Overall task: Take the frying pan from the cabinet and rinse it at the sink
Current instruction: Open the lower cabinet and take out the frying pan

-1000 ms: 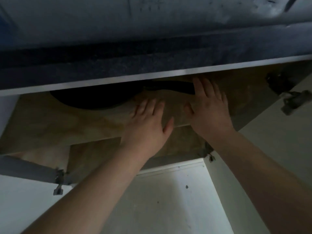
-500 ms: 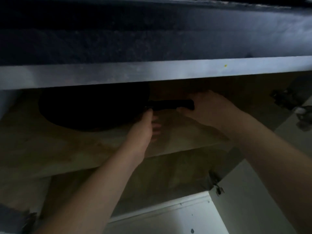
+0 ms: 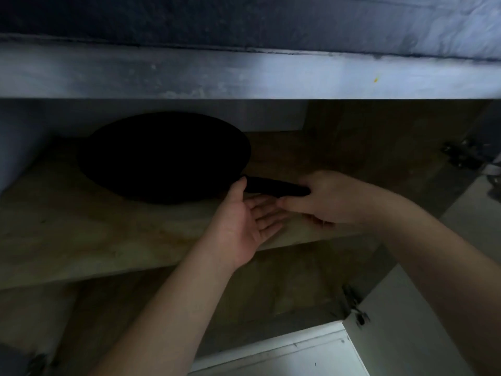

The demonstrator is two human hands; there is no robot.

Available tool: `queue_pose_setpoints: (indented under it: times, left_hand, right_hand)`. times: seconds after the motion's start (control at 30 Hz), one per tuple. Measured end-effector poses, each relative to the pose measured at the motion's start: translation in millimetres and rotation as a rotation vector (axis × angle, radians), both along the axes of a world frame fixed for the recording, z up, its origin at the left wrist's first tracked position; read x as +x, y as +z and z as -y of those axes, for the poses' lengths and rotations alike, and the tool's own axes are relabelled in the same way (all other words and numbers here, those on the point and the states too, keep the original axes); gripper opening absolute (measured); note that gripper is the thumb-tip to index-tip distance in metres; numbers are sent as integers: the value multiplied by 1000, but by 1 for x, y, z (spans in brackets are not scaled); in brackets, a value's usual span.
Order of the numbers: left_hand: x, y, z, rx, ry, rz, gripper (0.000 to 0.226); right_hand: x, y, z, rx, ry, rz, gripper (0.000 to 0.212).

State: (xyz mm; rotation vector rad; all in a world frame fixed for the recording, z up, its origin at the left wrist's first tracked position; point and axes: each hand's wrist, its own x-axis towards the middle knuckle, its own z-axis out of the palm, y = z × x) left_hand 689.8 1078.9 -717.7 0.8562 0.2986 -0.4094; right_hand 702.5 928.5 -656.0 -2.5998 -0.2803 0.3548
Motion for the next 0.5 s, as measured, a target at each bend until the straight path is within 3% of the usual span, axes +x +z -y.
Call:
queue_pose_setpoints:
  times: [0.1,0.27,0.4,0.5]
  left_hand:
    - [-3,-4,-1,-37,23,-10,58]
    - [-10,-8,-5,-26,1,-2,44]
    - [-21,-12,-1,-13,5,-10,31]
    - [-31,-16,2,-53,-10,-42,27]
  right_hand:
    - [-15,-15,-5,214,-49,-193,25]
    - [-42,-29,-10,414,-18,-229,12]
    - [-65,-47,-23,582,-87,-293,29]
    - [-82,-54,-30,726,-177,-411,22]
